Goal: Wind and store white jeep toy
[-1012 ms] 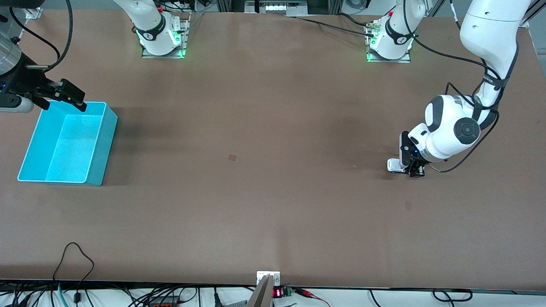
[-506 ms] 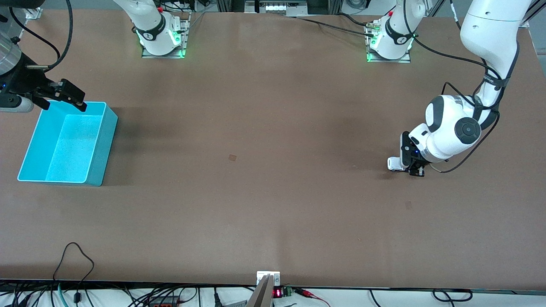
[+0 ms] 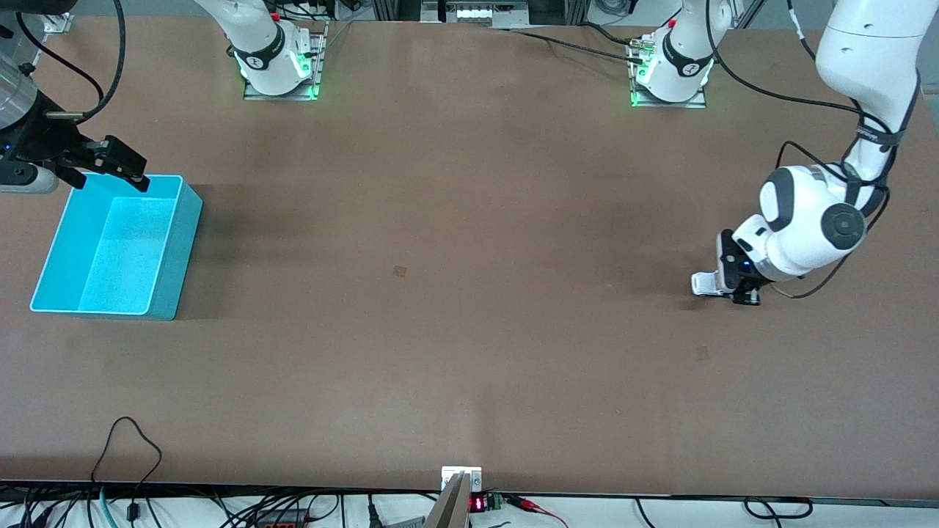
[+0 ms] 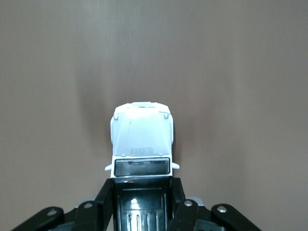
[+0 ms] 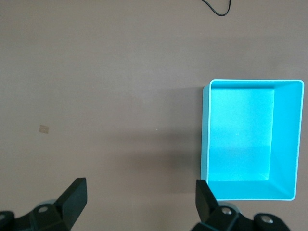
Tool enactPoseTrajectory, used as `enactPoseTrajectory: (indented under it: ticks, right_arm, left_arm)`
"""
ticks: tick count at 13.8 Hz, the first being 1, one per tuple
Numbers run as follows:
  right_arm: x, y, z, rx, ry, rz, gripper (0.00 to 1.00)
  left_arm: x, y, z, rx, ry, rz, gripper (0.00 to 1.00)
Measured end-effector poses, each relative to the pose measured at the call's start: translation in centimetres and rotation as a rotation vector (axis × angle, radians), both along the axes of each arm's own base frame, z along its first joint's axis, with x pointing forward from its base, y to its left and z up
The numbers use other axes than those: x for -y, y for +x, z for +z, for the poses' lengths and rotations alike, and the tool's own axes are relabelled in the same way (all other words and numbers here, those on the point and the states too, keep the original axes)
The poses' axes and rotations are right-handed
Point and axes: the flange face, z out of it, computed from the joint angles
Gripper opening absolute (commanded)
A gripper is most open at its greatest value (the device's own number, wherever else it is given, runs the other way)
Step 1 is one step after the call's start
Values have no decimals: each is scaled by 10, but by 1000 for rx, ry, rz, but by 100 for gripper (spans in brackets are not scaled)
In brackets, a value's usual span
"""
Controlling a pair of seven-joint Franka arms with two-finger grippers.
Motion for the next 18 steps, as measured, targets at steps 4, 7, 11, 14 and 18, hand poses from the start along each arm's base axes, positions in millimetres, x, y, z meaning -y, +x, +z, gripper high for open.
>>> enactPoseTrajectory:
  ticks: [4, 7, 11, 14, 18]
  right_arm:
    - [0, 0, 0, 0, 0, 0, 100]
    - [0, 0, 0, 0, 0, 0, 100]
    - [0, 0, 0, -1, 0, 0, 100]
    - [0, 0, 0, -2, 0, 0, 100]
    - [0, 0, 0, -2, 0, 0, 100]
  left_arm:
    - [-60, 0, 0, 10, 2, -7, 26]
    - [-92, 0, 0, 18, 10, -8, 27]
    - [-124, -2, 0, 27, 17, -3, 27]
    - [-137, -2, 1, 31, 19, -2, 83]
    - [-146, -8, -17, 3, 17, 3, 100]
